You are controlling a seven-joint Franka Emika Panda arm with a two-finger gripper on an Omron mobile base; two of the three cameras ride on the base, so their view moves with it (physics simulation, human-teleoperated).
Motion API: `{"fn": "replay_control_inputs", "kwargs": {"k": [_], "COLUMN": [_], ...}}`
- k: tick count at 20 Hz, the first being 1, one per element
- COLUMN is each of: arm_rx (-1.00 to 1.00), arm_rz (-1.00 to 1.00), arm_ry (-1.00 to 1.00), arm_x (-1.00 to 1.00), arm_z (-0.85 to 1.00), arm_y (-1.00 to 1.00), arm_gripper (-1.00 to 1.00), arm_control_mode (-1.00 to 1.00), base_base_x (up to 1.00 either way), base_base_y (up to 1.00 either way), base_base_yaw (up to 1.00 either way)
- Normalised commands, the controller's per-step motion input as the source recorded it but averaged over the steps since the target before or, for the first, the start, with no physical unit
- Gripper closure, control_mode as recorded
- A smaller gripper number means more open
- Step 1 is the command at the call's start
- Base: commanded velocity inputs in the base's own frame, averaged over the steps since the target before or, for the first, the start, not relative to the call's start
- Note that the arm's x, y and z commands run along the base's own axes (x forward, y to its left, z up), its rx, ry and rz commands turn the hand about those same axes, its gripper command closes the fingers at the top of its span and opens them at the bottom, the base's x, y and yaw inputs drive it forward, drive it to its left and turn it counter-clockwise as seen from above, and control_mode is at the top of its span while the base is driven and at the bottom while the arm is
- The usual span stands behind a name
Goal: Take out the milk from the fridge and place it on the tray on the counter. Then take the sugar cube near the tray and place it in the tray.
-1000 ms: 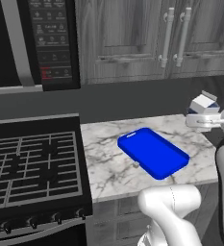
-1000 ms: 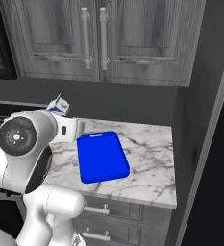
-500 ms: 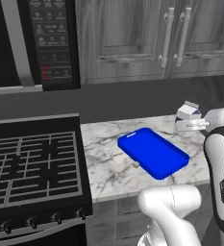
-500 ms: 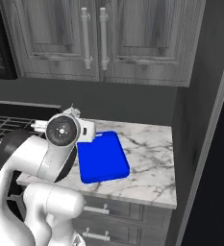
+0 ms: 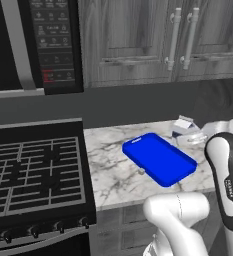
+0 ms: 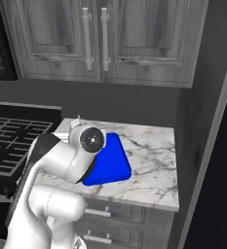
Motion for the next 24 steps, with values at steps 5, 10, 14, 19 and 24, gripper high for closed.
{"fn": "replay_control_inputs", "kwargs": {"k": [5, 10, 14, 19, 24], "arm_rx": [-0.04, -0.03, -0.01, -0.01, 0.0], "arm_rz": [0.04, 0.07, 0.05, 0.04, 0.0], "arm_ry": [0.0, 0.0, 0.0, 0.02, 0.05], "arm_x": [0.4, 0.44, 0.47, 0.48, 0.43], "arm_z": [-0.49, -0.54, -0.52, -0.42, -0.31], "arm_y": [0.0, 0.0, 0.0, 0.0, 0.0], "arm_gripper": [1.0, 1.0, 1.0, 1.0, 1.0], "arm_control_mode": [-1.0, -1.0, -1.0, -1.0, -1.0], "base_base_x": [0.0, 0.0, 0.0, 0.0, 0.0], "base_base_y": [0.0, 0.0, 0.0, 0.0, 0.0], "base_base_yaw": [0.0, 0.0, 0.0, 0.0, 0.0]}}
